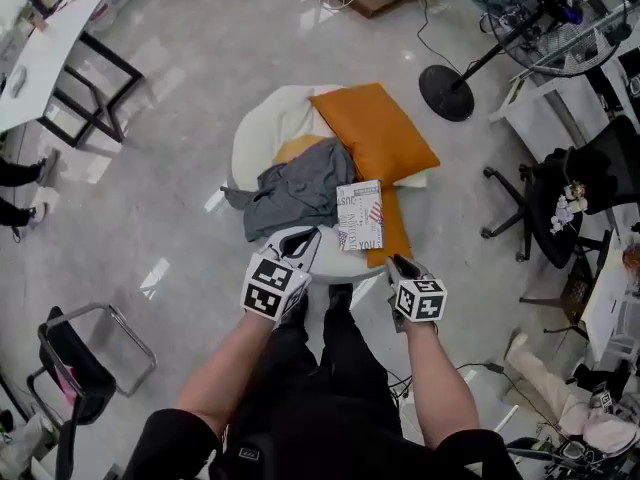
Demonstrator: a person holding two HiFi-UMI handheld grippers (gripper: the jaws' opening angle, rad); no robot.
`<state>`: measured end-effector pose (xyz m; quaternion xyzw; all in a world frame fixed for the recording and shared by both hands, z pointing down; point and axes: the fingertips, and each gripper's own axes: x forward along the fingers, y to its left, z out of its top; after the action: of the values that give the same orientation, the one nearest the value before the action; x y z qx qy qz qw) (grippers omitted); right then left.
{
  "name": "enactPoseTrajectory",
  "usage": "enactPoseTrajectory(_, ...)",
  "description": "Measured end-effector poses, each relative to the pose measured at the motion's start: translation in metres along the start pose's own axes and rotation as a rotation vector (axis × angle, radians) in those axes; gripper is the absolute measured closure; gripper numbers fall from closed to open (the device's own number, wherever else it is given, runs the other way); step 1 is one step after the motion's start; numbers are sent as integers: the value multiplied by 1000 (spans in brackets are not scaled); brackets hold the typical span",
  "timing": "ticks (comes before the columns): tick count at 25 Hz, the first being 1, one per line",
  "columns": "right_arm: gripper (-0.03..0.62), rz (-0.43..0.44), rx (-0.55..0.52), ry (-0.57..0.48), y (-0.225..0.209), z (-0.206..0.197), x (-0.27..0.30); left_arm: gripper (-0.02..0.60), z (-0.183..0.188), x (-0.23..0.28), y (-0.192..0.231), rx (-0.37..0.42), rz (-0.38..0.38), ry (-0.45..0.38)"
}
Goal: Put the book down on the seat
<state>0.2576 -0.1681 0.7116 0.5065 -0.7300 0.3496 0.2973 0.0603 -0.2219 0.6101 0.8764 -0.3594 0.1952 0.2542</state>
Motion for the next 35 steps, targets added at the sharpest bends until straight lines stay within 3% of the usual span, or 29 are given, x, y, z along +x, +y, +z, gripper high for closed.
enactPoseTrajectory(7, 555, 30, -27, -152, 48, 23, -95, 580, 43, -65, -30, 81, -10, -66)
enactPoseTrajectory(12, 568, 68, 28, -224, 64, 16, -142, 580, 48, -101, -54, 99, 9, -80)
enactPoseTrajectory(17, 576, 128, 14, -314, 73, 5, -196, 580, 44, -128, -101, 136, 34, -82)
enactPoseTrajectory(24, 579, 185, 6, -426, 70, -36, -277, 580, 33, -150, -182, 57, 44, -140)
enactPoseTrajectory(29, 579, 195, 18, -504, 56, -63, -331, 580, 28, -181, -231, 144, 100, -167)
enactPoseTrajectory(35, 580, 169, 4, -595, 34, -61, -379, 580, 45, -215, -267, 206, 140, -253)
